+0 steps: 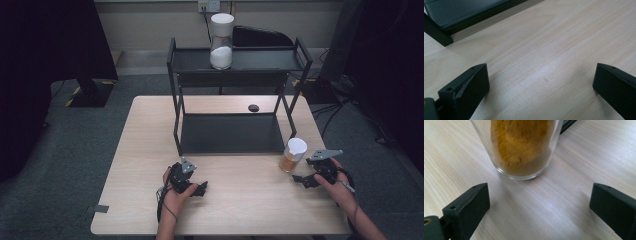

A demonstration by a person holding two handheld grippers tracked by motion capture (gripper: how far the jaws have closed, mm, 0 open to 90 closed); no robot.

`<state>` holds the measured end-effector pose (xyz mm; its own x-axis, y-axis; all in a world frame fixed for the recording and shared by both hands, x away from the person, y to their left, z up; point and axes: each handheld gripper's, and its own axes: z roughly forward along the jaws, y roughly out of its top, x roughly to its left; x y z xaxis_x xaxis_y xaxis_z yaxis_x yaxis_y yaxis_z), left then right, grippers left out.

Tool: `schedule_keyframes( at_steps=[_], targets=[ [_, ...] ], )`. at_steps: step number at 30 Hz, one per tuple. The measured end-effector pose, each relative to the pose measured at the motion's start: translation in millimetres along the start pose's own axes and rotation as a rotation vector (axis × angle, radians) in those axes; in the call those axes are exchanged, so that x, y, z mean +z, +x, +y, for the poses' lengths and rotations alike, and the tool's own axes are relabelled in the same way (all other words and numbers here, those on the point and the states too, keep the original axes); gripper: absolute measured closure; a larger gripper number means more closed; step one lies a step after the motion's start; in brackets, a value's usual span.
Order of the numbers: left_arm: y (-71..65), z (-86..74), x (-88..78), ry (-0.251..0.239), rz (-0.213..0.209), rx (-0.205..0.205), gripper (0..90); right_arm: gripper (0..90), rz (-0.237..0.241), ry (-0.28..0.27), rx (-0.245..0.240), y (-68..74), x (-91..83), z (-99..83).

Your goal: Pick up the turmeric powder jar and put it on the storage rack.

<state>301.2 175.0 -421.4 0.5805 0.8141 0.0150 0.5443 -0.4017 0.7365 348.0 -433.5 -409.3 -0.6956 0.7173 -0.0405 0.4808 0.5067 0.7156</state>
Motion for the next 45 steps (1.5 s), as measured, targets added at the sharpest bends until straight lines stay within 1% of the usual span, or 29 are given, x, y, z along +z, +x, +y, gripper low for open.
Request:
schedule_keyframes(
  at_steps=[7,12,15,18,19,22,24,25,28,31,34,39,42,45],
  targets=[
    [-0.1,-0.2,0.1,-0.001,0.0,-0.001,0.0,1.5,-0.005,-0.032,-0.002,0.7,-4.9,9.2],
    [0.0,0.0,0.0,0.0,0.0,0.0,0.0,1.3,0.003,-0.072,-0.001,0.6,-6.2,15.0],
    [0.0,-0.1,0.0,0.0,0.0,0.0,0.0,2.3,0.0,-0.106,0.002,2.2,-5.6,16.3],
    [0.0,-0.1,0.1,-0.001,0.0,0.0,0.0,9.5,0.037,-0.159,0.023,-0.6,-3.4,13.6],
    [-0.1,-0.3,0.1,-0.002,0.0,0.0,0.0,11.8,0.042,-0.176,0.027,0.3,-2.2,12.7],
    [0.0,-0.2,0.1,-0.001,0.0,0.0,0.0,19.7,0.024,-0.206,0.02,6.2,2.0,12.5],
    [0.0,-0.3,0.1,-0.001,0.0,0.0,0.0,29.7,0.041,-0.227,0.015,5.3,4.6,11.4],
    [0.0,0.0,0.0,0.0,0.0,0.0,0.0,30.1,0.038,-0.237,0.012,6.6,4.6,11.3],
    [0.1,0.0,0.0,0.0,0.0,0.0,0.0,30.5,0.027,-0.219,-0.007,9.6,3.3,17.4],
    [0.1,0.0,0.0,0.0,0.0,0.0,0.0,30.6,0.037,-0.222,-0.009,8.4,1.9,21.1],
    [0.1,0.0,0.0,0.0,0.0,0.0,0.0,30.6,0.041,-0.223,-0.022,8.7,-0.4,27.5],
    [0.1,0.0,0.0,0.0,0.0,0.0,0.0,30.5,0.07,-0.216,-0.04,6.1,-1.6,41.9],
    [0.1,0.0,0.0,0.0,0.0,0.0,0.0,30.5,0.075,-0.21,-0.06,7.7,-2.0,50.9],
    [0.1,0.0,0.0,0.0,0.0,0.0,0.0,30.5,0.099,-0.207,-0.064,6.5,-1.7,58.8]
  ],
)
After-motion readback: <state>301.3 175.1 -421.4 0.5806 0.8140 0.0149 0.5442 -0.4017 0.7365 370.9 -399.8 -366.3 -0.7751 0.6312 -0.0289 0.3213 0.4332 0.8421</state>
